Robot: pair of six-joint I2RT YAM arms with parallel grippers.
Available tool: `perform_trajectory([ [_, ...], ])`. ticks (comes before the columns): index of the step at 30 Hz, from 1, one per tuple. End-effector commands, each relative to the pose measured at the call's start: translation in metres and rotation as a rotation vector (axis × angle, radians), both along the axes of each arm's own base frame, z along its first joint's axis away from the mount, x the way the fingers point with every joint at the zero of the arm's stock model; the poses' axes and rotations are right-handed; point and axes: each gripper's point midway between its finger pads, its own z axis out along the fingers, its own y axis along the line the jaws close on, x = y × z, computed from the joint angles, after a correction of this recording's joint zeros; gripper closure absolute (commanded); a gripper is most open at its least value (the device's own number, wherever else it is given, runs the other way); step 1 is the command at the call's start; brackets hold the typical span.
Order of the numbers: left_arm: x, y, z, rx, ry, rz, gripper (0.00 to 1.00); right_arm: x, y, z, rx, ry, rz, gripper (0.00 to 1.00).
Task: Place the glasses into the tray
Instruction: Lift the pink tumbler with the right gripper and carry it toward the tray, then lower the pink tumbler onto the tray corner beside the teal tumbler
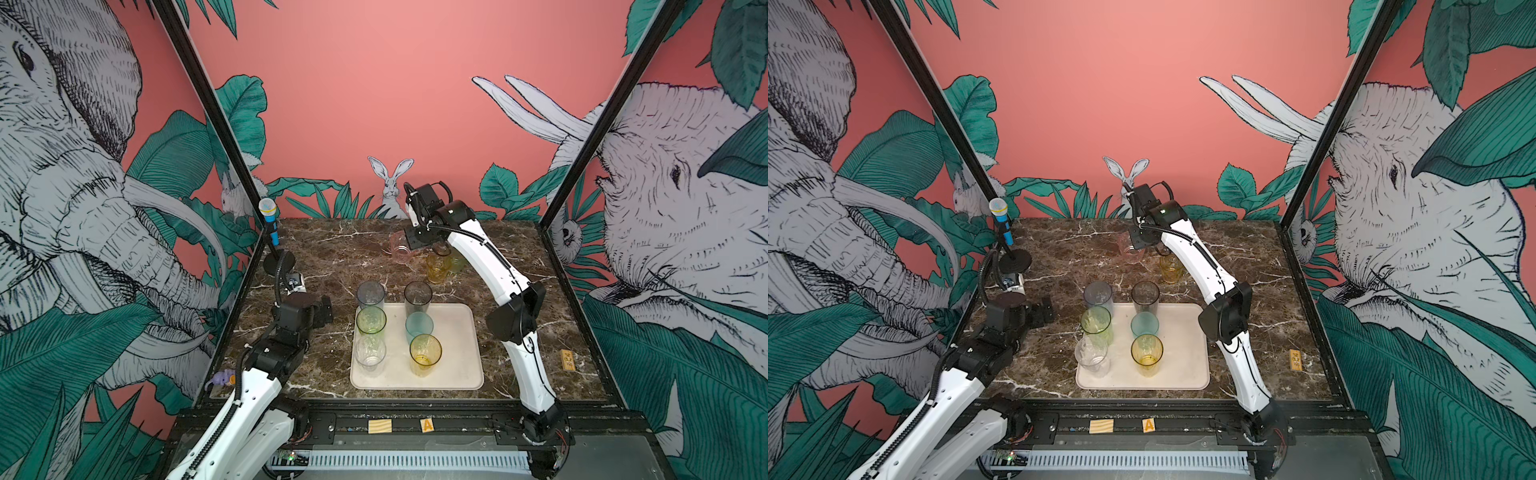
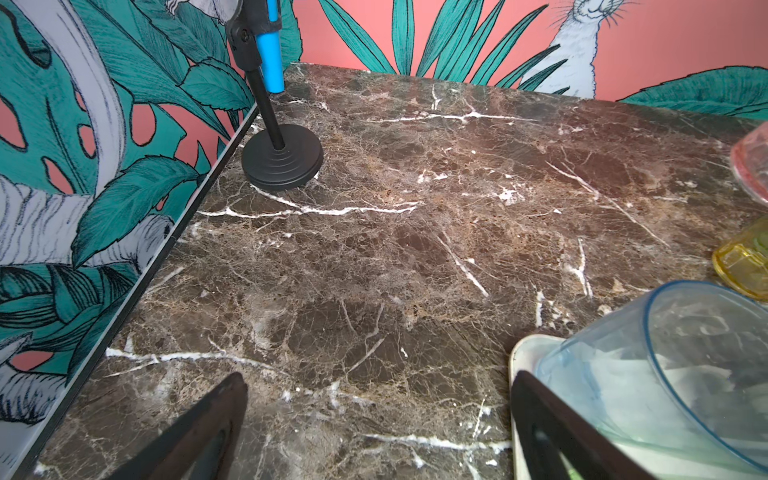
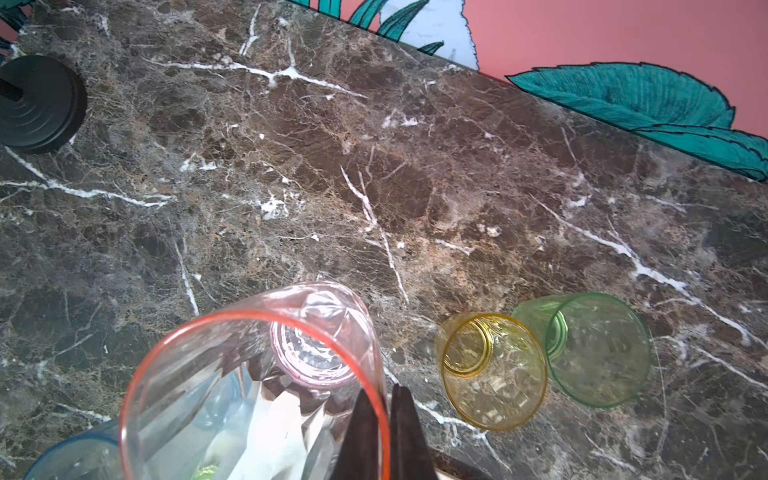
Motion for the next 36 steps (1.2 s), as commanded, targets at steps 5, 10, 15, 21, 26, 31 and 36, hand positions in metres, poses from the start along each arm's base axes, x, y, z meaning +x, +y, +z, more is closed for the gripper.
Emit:
perform_trajectory([
  [5,0.002,-0.002,-0.004,-0.03,-0.005,0.003,0.01,-0.013,-0.033,0.039,-0.015,-0.057,-0.04,1.0],
  [10,0.002,-0.003,-0.005,-0.035,0.0,0.003,0.01,-0.019,-0.051,0.047,-0.023,-0.068,-0.067,1.0],
  [15,0.004,-0.005,-0.007,-0.045,0.004,-0.001,0.0,-0.027,-0.069,0.048,-0.029,-0.068,-0.091,1.0],
  [21,0.005,-0.008,-0.008,-0.06,0.008,-0.008,0.01,-0.041,-0.089,0.048,-0.037,-0.07,-0.12,1.0],
  [26,0.006,-0.01,-0.009,-0.074,0.008,-0.012,0.01,-0.054,-0.107,0.046,-0.041,-0.072,-0.147,1.0],
  [31,0.007,-0.013,-0.011,-0.089,0.01,-0.018,0.01,-0.068,-0.123,0.038,-0.047,-0.064,-0.168,1.0],
  [36,0.008,-0.014,-0.011,-0.101,0.007,-0.018,0.01,-0.081,-0.136,0.028,-0.054,-0.046,-0.184,1.0],
])
